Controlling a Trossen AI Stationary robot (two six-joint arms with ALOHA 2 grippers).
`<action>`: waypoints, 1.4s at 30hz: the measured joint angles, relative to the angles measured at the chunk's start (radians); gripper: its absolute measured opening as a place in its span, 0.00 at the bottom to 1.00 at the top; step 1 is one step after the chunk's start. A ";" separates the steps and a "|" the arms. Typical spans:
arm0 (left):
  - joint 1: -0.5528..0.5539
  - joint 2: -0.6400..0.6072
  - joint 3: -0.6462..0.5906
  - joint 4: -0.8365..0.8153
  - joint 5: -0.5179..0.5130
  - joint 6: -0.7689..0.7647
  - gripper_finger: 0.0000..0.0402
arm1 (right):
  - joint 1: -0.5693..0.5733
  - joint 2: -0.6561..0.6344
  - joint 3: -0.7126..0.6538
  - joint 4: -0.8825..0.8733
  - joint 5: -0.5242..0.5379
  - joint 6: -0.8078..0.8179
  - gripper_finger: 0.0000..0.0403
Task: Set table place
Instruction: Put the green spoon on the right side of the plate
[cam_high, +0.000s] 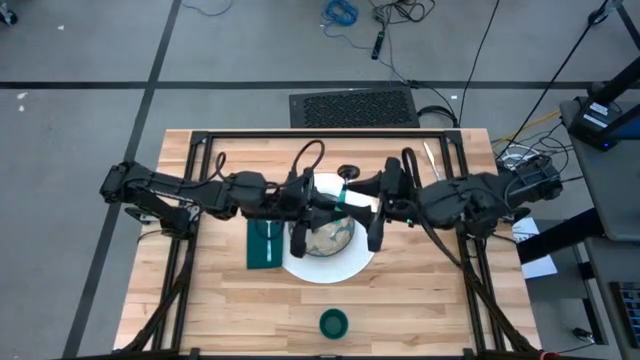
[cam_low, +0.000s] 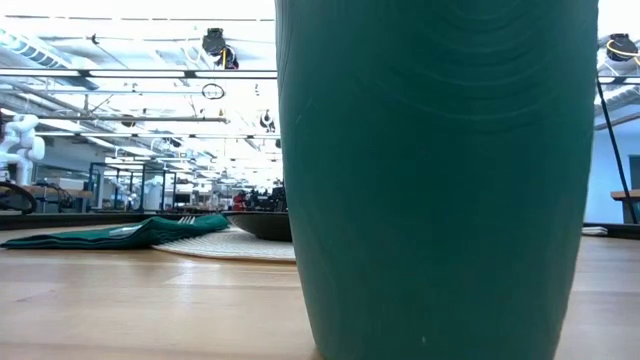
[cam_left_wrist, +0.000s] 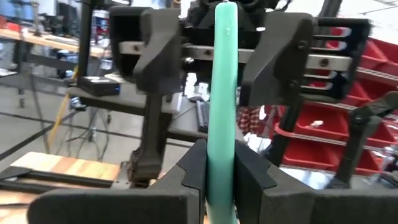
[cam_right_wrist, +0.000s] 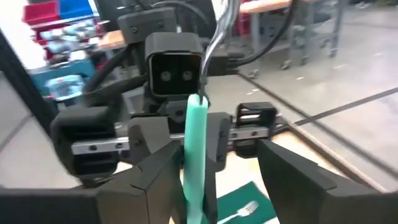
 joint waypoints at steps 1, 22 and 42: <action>0.000 0.000 0.000 0.002 0.007 0.000 0.07 | -0.010 0.000 0.000 0.003 -0.028 0.008 0.49; 0.000 -0.009 0.000 -0.003 0.024 -0.006 0.07 | -0.033 -0.037 0.000 0.019 -0.154 -0.003 0.33; 0.008 -0.011 0.000 -0.063 -0.077 0.019 0.07 | -0.032 -0.032 0.000 0.020 -0.024 -0.005 0.32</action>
